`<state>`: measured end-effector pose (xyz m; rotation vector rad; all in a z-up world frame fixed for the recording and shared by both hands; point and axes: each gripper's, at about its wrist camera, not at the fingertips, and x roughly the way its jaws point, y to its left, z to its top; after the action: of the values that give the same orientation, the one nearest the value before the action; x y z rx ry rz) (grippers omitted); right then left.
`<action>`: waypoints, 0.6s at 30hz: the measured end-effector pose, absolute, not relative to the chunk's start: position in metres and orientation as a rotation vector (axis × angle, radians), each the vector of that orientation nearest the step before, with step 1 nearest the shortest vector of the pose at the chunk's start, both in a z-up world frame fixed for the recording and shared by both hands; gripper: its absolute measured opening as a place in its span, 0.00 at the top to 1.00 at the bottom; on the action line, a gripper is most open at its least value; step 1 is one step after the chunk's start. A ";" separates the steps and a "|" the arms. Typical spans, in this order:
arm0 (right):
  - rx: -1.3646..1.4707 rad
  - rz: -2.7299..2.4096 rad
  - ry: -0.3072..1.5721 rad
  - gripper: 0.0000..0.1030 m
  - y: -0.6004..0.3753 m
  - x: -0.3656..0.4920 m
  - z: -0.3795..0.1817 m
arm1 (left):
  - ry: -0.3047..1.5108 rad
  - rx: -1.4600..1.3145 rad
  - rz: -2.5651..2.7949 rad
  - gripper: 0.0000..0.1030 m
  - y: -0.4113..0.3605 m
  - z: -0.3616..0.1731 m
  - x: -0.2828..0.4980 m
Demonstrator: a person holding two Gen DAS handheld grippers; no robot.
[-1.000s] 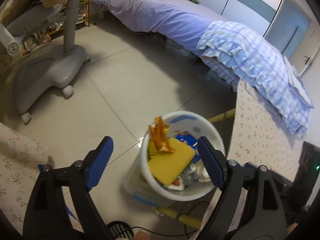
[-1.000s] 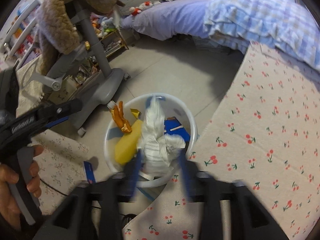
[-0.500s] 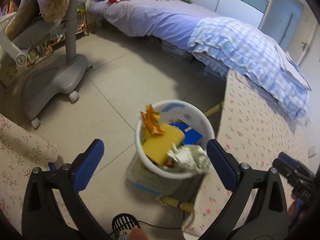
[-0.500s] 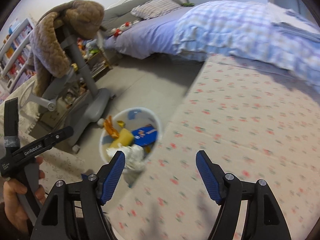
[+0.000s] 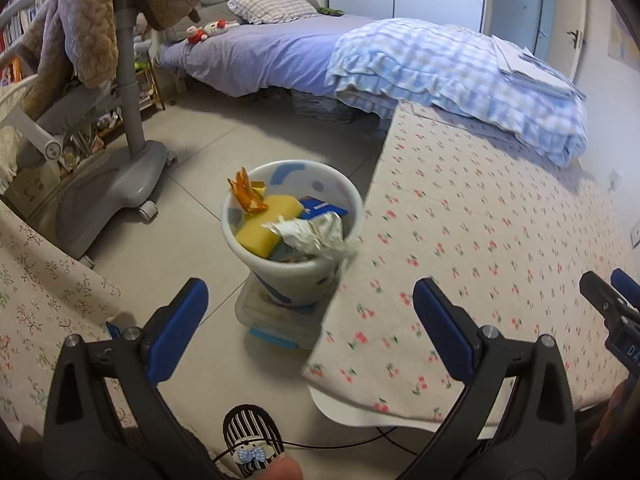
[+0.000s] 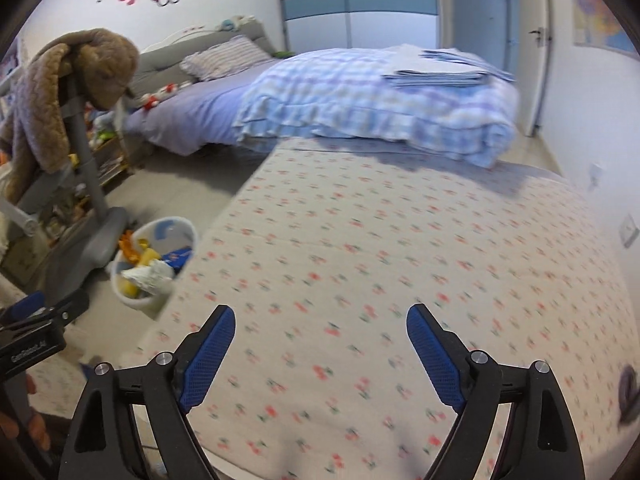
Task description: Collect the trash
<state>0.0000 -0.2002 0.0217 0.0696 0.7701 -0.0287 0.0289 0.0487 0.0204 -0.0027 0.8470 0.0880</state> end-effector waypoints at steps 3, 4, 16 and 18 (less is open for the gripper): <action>0.073 -0.076 0.746 0.13 -0.206 -0.018 0.012 | 0.831 -0.006 0.092 0.01 0.038 0.015 0.021; 0.070 -0.086 0.741 0.13 -0.206 -0.021 0.009 | 0.827 -0.007 0.095 0.01 0.035 0.013 0.018; 0.091 -0.122 0.734 0.13 -0.204 -0.025 -0.011 | 0.823 -0.009 0.119 0.01 0.022 -0.003 0.007; 0.096 -0.122 0.734 0.13 -0.204 -0.025 -0.011 | 0.818 -0.013 0.119 0.01 0.022 -0.002 0.006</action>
<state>-0.0247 -0.2036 -0.0110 0.0963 0.7336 -0.1225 0.0061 0.0218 -0.0024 -0.0128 0.8178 0.1191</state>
